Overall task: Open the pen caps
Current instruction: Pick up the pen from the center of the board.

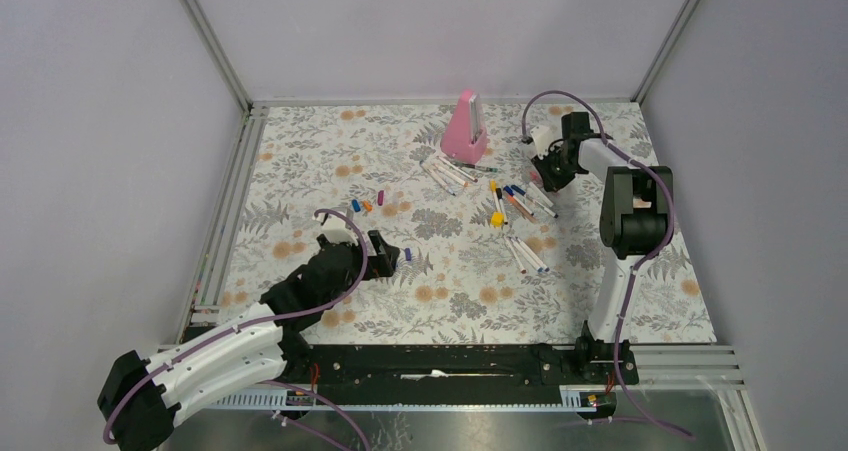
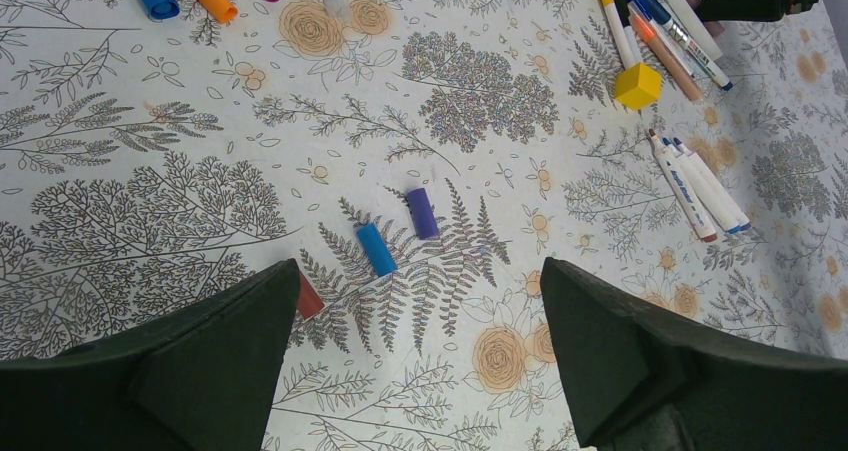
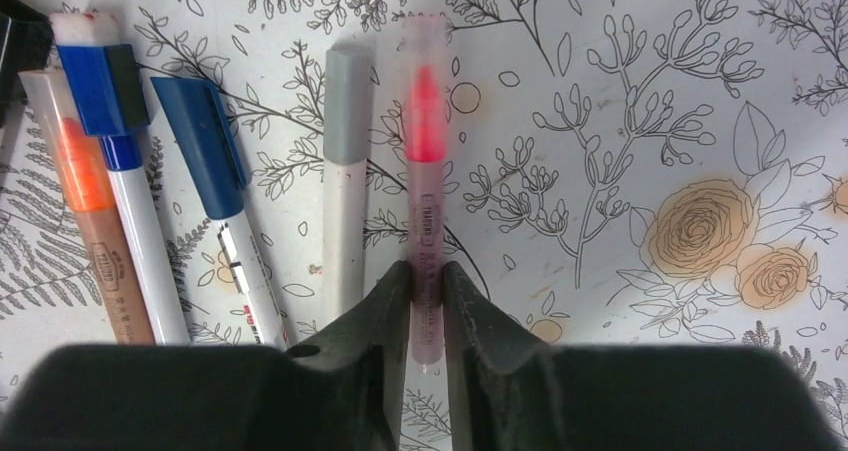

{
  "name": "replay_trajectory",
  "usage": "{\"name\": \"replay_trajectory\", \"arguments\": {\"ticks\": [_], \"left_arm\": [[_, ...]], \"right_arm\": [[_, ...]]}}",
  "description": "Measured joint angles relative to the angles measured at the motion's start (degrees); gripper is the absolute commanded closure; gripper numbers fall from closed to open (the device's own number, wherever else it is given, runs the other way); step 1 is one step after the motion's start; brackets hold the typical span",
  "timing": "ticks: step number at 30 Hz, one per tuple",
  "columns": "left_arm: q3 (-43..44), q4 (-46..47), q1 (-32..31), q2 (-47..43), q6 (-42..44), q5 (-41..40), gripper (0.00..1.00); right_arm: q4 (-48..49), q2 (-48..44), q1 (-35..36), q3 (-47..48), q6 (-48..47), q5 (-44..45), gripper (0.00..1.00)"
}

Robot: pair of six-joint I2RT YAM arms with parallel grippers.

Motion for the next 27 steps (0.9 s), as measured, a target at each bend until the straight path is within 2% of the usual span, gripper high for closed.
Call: {"name": "replay_trajectory", "arguments": {"ticks": [6, 9, 27], "left_arm": [[0.0, 0.0, 0.0, 0.0, 0.0, 0.0, 0.01], [0.0, 0.0, 0.0, 0.0, -0.2, 0.0, 0.01], [0.0, 0.0, 0.0, -0.3, -1.2, 2.0, 0.01]], "right_arm": [[0.9, -0.3, 0.2, -0.4, -0.5, 1.0, 0.96], [1.0, -0.4, 0.2, -0.4, -0.2, 0.9, 1.00], [0.3, -4.9, -5.3, -4.3, 7.8, -9.3, 1.00]]}}
